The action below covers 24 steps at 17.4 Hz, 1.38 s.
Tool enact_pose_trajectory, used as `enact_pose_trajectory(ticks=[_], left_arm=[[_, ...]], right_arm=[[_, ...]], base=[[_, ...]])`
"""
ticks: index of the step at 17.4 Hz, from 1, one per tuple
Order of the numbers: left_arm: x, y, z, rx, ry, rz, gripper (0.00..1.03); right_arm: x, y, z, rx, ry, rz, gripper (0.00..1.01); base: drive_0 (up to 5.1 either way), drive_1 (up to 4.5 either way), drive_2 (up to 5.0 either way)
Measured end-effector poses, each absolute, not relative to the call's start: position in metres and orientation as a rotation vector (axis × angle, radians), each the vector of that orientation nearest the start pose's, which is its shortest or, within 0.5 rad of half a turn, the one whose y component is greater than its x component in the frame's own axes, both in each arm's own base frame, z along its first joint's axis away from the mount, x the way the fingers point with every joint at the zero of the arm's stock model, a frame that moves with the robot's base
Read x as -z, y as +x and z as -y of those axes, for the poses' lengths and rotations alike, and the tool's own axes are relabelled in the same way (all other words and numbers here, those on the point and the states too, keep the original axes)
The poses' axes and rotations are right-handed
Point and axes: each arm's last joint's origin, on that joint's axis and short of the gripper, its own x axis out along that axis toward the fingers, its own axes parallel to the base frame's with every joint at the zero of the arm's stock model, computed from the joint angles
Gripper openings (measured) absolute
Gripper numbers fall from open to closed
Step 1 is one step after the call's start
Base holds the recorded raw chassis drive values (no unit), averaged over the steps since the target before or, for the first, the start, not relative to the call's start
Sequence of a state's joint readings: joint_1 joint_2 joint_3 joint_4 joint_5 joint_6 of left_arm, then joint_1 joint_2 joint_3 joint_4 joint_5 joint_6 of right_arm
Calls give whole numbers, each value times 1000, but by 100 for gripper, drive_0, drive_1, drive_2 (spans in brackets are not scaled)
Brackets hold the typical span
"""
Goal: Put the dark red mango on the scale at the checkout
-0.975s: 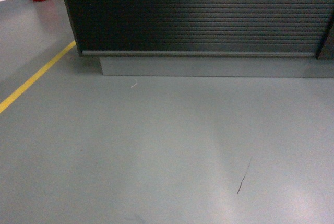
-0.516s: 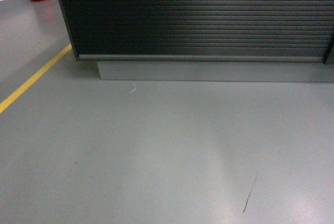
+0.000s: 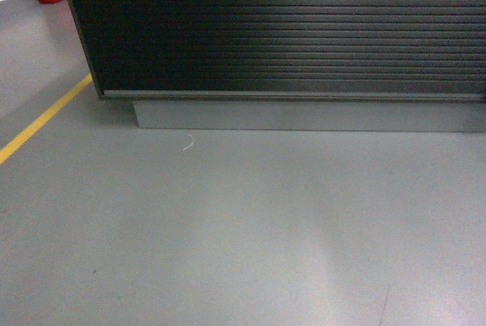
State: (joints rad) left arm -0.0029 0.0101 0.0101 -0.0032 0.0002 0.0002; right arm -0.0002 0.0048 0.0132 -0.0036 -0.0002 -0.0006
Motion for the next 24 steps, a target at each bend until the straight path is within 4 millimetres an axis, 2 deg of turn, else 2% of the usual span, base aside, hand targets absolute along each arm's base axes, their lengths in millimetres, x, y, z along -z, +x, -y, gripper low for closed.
enact_pose_trajectory(ticks=[24], left_arm=[[-166, 98, 0, 3, 0, -3, 98]], right_arm=[[-167, 97, 0, 0, -1, 5, 98]], base=[[-3, 215, -222]])
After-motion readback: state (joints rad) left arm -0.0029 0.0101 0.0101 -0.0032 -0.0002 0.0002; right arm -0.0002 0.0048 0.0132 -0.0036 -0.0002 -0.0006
